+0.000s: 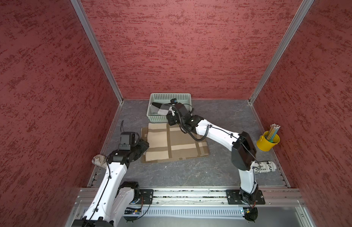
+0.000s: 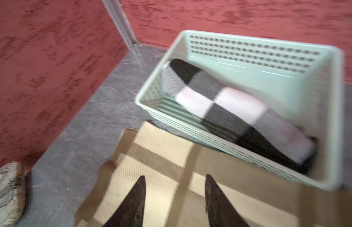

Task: Roll up the scarf and place it into the basket
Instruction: Fold the scarf at the center of the board, then adjust the scarf at the center of the board.

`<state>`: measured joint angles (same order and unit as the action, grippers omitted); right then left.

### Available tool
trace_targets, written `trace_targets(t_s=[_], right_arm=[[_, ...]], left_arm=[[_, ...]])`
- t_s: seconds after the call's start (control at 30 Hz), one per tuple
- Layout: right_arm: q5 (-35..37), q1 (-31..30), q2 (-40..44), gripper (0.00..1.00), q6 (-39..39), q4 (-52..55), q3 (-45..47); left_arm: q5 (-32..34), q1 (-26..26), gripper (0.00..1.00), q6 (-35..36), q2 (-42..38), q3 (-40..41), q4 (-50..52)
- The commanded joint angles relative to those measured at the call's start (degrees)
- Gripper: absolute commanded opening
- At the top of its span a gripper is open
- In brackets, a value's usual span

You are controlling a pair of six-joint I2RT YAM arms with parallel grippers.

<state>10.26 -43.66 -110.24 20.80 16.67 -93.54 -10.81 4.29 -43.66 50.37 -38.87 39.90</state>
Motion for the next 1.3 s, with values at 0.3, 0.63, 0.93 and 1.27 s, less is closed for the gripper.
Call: trace_targets(t_s=[0.3, 0.63, 0.93, 1.27], right_arm=[[-5.9, 15.5, -4.0, 0.40, 1.0, 4.1, 15.0], [-2.4, 15.7, -1.4, 0.24, 5.6, 13.4, 28.8], [-1.5, 15.2, 17.1, 0.36, 15.3, 13.9, 49.2], [-3.8, 19.6, 24.8, 0.56, 15.7, 13.2, 46.5]], left_arm=[[0.6, 4.7, 0.42, -2.6, 25.5, -3.3, -21.8], [0.5, 7.0, 0.39, -2.5, 35.0, -3.7, -24.5], [-3.2, 14.3, 0.35, -2.7, 45.7, -6.5, -28.5], [3.0, 28.2, 0.44, 8.2, 33.2, -8.1, -21.2]])
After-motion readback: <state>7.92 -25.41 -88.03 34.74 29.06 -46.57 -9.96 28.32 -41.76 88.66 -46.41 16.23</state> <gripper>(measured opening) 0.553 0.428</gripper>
